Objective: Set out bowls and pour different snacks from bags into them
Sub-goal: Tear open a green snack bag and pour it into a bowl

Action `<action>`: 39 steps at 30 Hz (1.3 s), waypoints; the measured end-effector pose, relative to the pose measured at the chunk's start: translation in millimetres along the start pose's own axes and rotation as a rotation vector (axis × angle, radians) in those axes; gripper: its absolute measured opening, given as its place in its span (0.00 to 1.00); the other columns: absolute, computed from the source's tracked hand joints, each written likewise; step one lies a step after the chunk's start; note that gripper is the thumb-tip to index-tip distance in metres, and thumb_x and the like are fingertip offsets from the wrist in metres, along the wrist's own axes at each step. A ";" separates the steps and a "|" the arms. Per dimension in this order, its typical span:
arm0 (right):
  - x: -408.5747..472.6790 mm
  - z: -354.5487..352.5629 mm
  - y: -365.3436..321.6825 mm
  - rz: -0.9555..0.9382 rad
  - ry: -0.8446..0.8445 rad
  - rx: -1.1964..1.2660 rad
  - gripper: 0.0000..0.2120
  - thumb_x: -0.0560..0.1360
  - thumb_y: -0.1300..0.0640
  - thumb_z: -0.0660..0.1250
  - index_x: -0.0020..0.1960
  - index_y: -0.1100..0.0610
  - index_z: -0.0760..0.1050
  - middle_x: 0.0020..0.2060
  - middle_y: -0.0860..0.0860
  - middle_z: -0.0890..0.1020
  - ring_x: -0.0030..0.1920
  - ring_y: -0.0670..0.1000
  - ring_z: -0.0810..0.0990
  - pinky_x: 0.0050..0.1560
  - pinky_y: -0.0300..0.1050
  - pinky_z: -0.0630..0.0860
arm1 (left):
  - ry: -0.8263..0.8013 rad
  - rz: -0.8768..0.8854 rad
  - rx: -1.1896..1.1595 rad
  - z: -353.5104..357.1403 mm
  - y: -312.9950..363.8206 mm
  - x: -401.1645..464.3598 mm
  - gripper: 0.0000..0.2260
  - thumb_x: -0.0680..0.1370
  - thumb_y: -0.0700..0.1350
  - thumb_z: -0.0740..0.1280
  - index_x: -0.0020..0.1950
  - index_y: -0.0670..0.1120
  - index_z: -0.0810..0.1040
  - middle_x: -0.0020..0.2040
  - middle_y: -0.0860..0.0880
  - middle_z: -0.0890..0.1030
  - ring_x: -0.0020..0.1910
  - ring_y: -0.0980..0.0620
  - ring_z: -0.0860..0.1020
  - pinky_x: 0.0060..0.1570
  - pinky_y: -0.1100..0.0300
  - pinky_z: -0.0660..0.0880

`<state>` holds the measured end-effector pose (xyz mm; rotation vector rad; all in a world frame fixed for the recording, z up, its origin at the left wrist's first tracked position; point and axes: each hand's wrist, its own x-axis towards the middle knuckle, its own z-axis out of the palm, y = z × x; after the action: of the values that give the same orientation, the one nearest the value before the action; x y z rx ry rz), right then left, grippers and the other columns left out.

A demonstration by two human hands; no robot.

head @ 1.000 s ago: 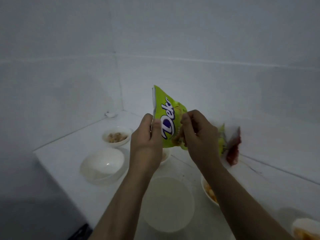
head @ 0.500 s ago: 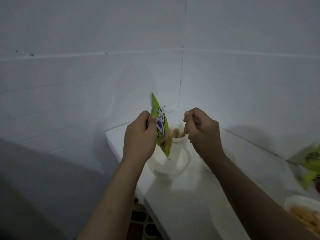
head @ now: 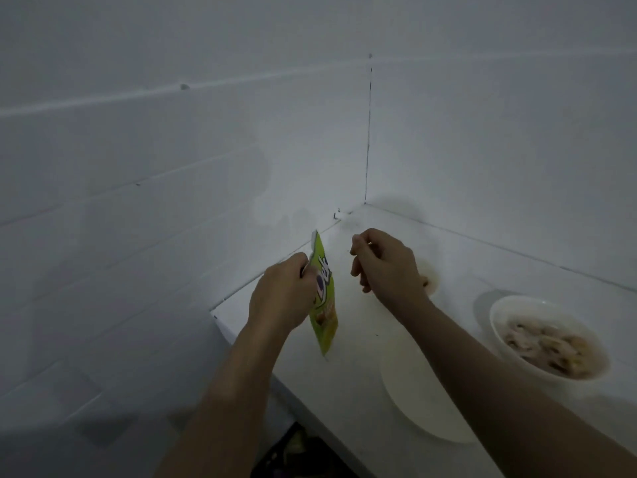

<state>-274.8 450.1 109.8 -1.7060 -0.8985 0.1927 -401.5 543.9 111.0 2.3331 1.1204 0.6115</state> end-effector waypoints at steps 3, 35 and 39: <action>-1.5 26.4 10.4 0.077 -0.055 -0.012 0.13 0.82 0.54 0.61 0.42 0.58 0.76 0.30 0.54 0.82 0.27 0.49 0.76 0.28 0.44 0.77 | -0.167 0.024 0.014 8.8 -21.5 8.5 0.13 0.83 0.50 0.54 0.42 0.46 0.69 0.42 0.47 0.78 0.39 0.51 0.77 0.35 0.56 0.73; -9.7 46.4 2.9 0.385 -0.369 -0.111 0.15 0.83 0.50 0.55 0.47 0.59 0.73 0.47 0.61 0.80 0.50 0.60 0.81 0.56 0.57 0.79 | -0.488 0.011 -0.794 32.2 -45.4 35.7 0.12 0.81 0.43 0.60 0.37 0.47 0.71 0.31 0.51 0.68 0.34 0.52 0.68 0.42 0.55 0.70; -10.5 48.6 6.5 0.406 -0.331 -0.148 0.12 0.82 0.56 0.55 0.43 0.60 0.69 0.45 0.63 0.79 0.50 0.63 0.80 0.56 0.62 0.79 | -0.461 -0.003 -0.862 36.6 -44.9 30.0 0.12 0.82 0.41 0.58 0.37 0.44 0.68 0.31 0.51 0.67 0.32 0.53 0.66 0.38 0.56 0.67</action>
<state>-306.0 479.7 84.0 -2.0206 -0.8074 0.7119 -390.0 584.6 61.3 1.5923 0.4922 0.4032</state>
